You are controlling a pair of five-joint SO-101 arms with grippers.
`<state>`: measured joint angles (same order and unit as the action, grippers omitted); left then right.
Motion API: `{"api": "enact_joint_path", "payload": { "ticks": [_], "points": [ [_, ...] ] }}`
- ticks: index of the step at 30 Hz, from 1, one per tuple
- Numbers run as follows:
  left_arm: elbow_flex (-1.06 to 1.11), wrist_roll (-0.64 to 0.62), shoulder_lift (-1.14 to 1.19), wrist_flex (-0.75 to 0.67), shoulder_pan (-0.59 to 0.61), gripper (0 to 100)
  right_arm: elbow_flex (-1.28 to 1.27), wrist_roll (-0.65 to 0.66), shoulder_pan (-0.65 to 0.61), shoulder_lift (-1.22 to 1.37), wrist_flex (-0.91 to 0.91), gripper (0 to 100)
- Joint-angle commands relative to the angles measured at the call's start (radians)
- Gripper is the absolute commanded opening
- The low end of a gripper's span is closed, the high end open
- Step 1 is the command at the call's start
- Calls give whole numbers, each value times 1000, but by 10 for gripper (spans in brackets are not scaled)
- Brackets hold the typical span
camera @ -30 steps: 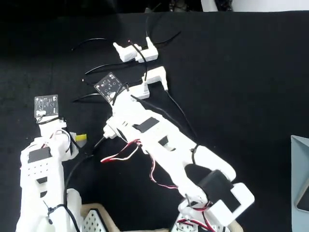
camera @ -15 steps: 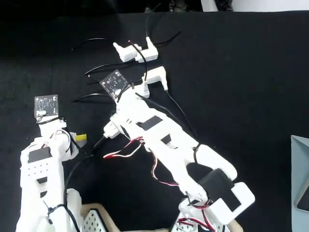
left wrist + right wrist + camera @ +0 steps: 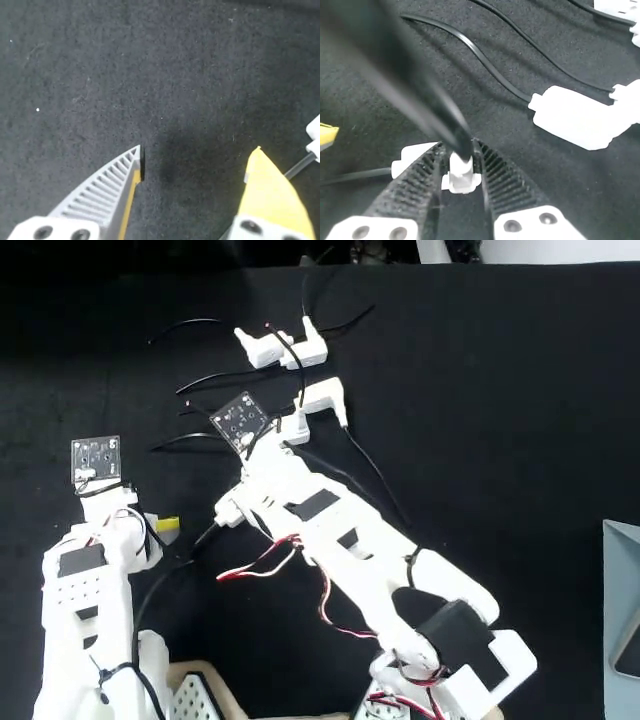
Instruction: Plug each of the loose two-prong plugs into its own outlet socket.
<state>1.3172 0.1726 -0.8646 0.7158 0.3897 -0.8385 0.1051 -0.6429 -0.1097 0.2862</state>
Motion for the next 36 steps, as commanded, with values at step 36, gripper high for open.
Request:
{"api": "enact_joint_path", "payload": {
  "ticks": [36],
  "points": [
    [-5,-9,2,-14,7,327,130,57,35,136,97,11]
  ]
}}
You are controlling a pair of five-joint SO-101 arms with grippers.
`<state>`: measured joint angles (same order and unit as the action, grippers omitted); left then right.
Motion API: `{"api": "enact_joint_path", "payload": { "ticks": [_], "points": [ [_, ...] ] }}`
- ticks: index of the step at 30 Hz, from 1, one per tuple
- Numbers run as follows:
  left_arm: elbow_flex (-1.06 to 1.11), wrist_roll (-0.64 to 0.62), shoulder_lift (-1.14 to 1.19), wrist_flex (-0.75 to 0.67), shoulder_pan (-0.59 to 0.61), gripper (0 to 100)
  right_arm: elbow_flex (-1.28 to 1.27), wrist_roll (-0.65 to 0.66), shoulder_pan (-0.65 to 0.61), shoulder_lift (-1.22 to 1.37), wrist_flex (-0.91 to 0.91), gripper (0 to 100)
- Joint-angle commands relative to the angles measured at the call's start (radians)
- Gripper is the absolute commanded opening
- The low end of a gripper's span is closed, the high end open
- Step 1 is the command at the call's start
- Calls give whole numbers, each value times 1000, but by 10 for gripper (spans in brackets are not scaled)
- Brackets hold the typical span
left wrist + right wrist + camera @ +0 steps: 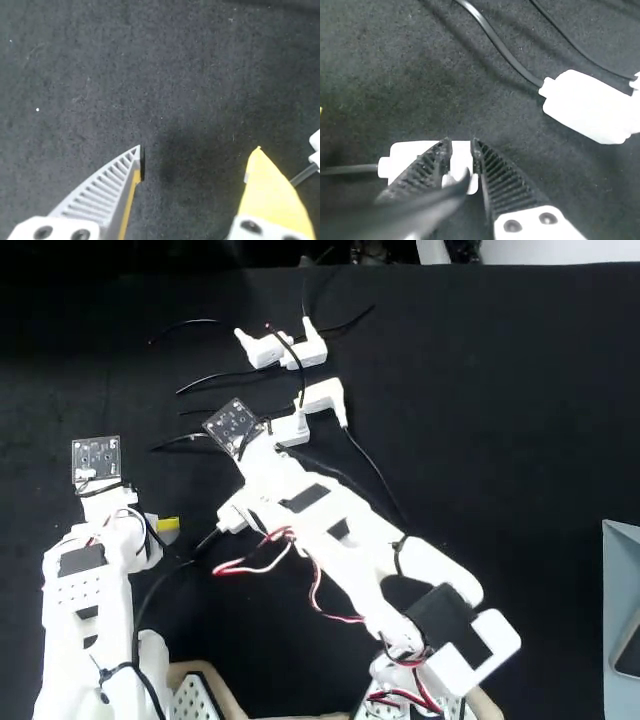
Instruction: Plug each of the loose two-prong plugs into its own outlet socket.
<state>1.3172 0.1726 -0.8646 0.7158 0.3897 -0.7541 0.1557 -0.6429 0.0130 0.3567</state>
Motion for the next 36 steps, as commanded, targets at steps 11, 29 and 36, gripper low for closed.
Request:
{"api": "enact_joint_path", "payload": {
  "ticks": [11,29,36],
  "points": [
    [-5,-9,2,-14,7,327,116,8,292,53,-256,17],
    [-5,-12,2,-20,8,327,44,3,206,-526,371,127],
    [-24,-12,-44,-15,-2,81,-170,3,276,-819,443,13]
  ]
}}
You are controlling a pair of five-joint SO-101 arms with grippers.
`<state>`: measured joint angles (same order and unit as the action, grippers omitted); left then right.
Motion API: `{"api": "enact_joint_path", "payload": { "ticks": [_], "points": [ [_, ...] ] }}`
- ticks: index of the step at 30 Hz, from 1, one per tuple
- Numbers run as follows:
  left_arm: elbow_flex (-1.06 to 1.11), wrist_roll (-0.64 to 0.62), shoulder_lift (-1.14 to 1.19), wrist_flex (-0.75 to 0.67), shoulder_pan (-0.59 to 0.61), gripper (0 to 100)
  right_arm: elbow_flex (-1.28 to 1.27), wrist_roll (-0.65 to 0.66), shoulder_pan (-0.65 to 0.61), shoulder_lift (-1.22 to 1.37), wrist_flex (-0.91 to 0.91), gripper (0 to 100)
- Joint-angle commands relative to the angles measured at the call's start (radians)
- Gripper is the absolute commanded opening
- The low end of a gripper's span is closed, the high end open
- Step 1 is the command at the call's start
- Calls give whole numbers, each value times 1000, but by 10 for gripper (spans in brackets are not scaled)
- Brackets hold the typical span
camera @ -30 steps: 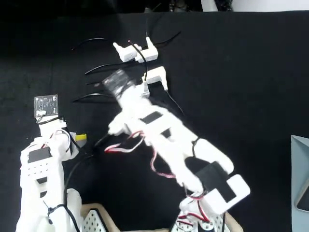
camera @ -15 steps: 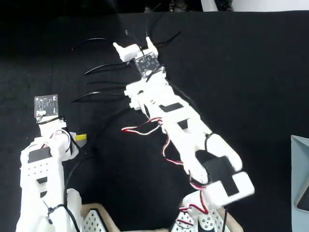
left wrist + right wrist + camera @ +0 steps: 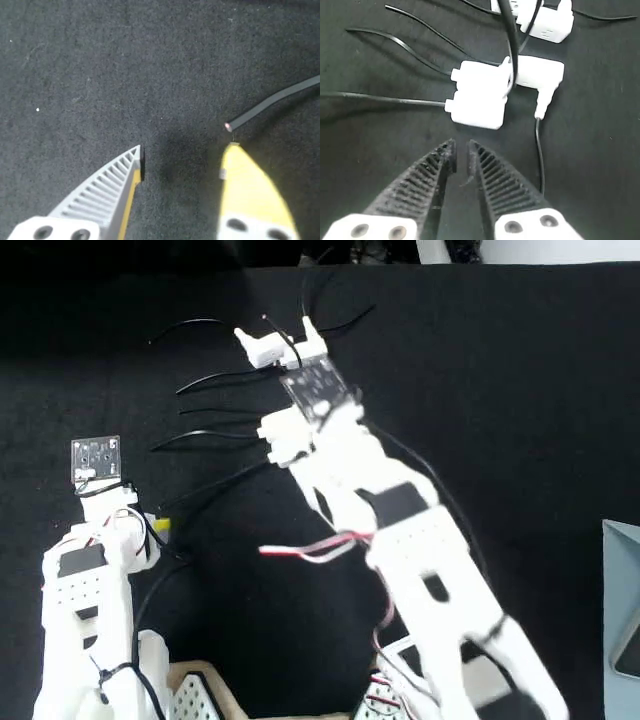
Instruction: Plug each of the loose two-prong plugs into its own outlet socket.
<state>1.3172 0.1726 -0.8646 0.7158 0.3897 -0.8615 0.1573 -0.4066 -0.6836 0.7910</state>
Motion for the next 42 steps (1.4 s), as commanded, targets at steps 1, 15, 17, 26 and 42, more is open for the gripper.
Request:
{"api": "enact_joint_path", "payload": {
  "ticks": [1,15,17,26,42],
  "points": [
    [-19,-12,-74,-15,-4,24,-97,2,52,-162,9,11],
    [76,-107,-767,233,-85,28,-444,-71,157,-608,11,13],
    [101,-107,-853,279,-134,28,-493,-78,158,-656,11,13],
    [243,-101,-951,319,-229,29,-731,-89,239,-888,9,14],
    [381,-100,-954,325,-312,30,-823,-97,235,-1198,331,15]
  ]
}}
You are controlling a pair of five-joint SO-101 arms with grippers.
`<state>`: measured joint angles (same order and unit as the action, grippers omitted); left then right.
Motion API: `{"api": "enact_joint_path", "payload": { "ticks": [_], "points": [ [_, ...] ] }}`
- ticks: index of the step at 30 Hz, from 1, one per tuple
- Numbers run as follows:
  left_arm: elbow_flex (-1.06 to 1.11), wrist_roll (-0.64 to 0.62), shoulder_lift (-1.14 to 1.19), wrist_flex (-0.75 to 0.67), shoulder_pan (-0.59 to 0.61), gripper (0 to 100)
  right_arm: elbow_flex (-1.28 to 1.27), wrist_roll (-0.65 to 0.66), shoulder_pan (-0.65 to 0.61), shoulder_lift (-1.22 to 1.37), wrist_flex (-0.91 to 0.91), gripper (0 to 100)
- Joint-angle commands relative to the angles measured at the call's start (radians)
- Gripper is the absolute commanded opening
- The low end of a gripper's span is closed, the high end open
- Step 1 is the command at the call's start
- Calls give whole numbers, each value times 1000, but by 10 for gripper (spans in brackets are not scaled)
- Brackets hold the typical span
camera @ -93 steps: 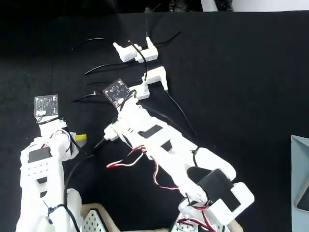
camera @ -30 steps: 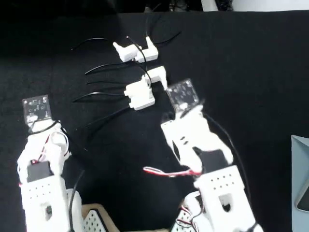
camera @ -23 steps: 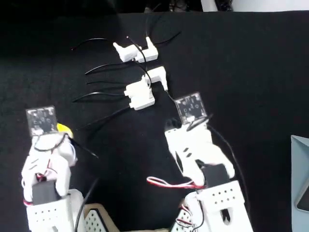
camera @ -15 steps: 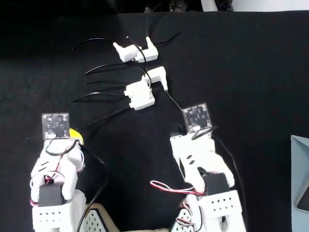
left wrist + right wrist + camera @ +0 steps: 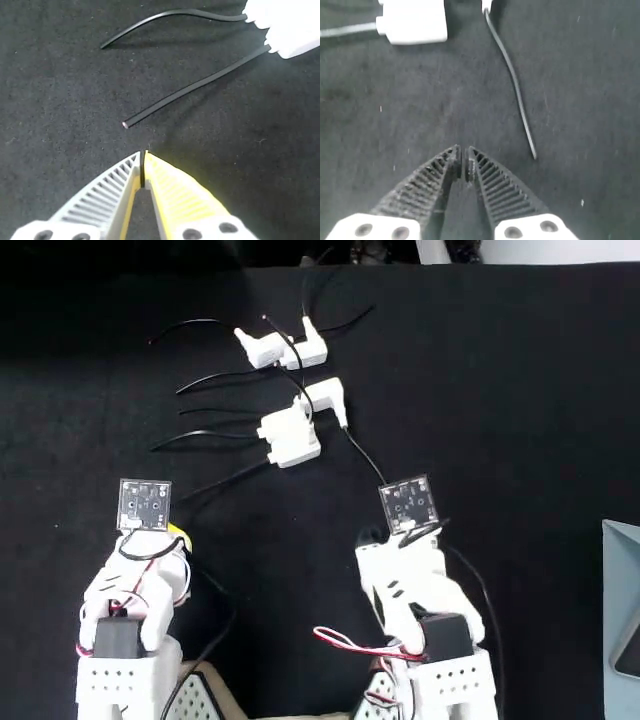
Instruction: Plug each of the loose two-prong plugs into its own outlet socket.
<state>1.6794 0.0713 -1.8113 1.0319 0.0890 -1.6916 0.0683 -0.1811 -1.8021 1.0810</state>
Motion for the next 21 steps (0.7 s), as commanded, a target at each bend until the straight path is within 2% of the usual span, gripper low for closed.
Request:
{"api": "enact_joint_path", "payload": {
  "ticks": [1,7,14,21],
  "points": [
    [19,2,-6,9,-12,30,7,-8,9,-74,55,15],
    [21,2,-2,12,4,30,7,-2,14,-76,221,15],
    [21,-2,-5,89,38,30,7,0,14,-79,219,14],
    [21,-6,-5,241,36,30,7,0,14,-79,221,14]
  ]
}}
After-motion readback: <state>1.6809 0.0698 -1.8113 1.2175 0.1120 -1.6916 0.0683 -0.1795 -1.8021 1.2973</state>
